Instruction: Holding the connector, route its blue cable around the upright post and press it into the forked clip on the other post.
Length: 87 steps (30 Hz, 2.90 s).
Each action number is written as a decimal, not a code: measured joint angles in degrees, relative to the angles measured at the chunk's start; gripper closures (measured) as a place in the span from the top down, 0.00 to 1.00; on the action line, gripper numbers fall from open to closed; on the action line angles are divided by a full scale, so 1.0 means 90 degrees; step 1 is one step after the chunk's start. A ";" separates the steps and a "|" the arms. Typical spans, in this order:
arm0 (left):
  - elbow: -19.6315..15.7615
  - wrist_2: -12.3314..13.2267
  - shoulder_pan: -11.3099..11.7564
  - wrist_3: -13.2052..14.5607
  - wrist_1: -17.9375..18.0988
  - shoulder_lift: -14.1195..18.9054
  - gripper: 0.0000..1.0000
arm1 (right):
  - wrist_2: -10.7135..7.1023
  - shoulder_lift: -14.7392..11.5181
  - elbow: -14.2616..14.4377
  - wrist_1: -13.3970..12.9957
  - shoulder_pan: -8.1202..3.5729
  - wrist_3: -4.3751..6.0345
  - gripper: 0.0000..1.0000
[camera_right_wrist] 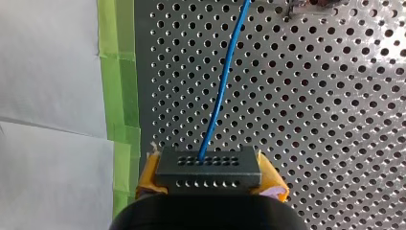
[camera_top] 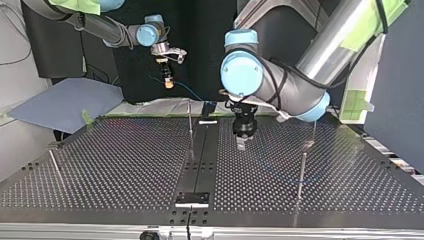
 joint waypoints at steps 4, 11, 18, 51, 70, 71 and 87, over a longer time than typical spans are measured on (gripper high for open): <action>0.0039 -0.0276 0.0079 0.0278 0.0282 -0.0278 1.00 | -0.0004 0.0000 0.0001 0.0010 0.0000 -0.0006 0.00; 0.0097 -0.0673 0.0225 0.0676 0.0679 -0.0637 1.00 | -0.0044 0.0000 0.0000 0.0014 0.0006 -0.0010 0.00; 0.0111 -0.1030 0.0335 0.1142 0.1142 -0.0704 1.00 | -0.0049 -0.0001 0.0000 0.0014 0.0016 -0.0010 0.00; 0.0274 -0.0912 0.0625 0.1235 0.2054 -0.0777 1.00 | -0.0059 -0.0003 0.0001 0.0049 0.0072 -0.0021 0.00; 0.0393 -0.0809 0.0735 0.1237 0.2143 -0.1447 1.00 | -0.0059 -0.0004 0.0001 0.0063 0.0100 -0.0026 0.00; 0.0393 -0.0795 0.0737 0.1227 0.2154 -0.1468 1.00 | -0.0059 -0.0004 0.0001 0.0066 0.0101 -0.0027 0.00; 0.0386 -0.0834 0.0772 0.1179 0.2189 -0.1918 1.00 | -0.0059 -0.0008 0.0001 0.0073 0.0110 -0.0038 0.00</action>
